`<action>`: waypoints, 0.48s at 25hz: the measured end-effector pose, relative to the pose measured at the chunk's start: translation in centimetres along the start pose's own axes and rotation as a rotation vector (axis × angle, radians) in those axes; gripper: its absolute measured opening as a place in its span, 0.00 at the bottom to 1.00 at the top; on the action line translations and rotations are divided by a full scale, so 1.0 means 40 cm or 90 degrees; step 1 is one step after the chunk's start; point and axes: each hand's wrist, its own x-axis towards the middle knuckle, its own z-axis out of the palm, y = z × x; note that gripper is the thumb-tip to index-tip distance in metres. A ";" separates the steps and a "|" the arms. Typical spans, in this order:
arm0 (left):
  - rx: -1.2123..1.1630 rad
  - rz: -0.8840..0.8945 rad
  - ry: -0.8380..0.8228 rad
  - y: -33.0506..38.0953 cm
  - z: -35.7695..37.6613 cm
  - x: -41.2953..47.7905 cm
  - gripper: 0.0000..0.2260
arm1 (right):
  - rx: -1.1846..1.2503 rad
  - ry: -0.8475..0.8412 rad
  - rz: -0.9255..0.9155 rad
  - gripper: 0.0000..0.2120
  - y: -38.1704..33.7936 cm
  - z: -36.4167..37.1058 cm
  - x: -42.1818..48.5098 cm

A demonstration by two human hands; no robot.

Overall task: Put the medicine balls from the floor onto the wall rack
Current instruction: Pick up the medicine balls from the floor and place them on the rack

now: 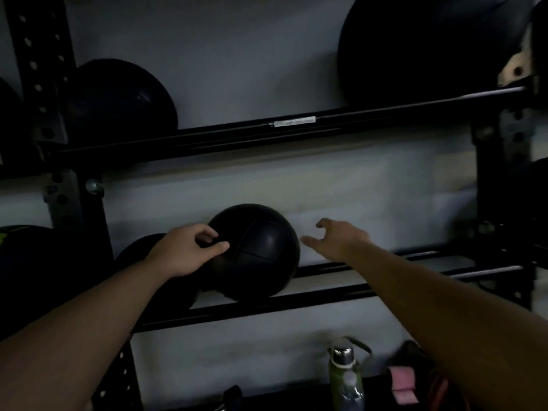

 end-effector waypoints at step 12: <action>0.093 0.394 -0.163 0.207 -0.031 -0.385 0.25 | -0.154 0.158 0.294 0.27 -0.025 -0.174 -0.836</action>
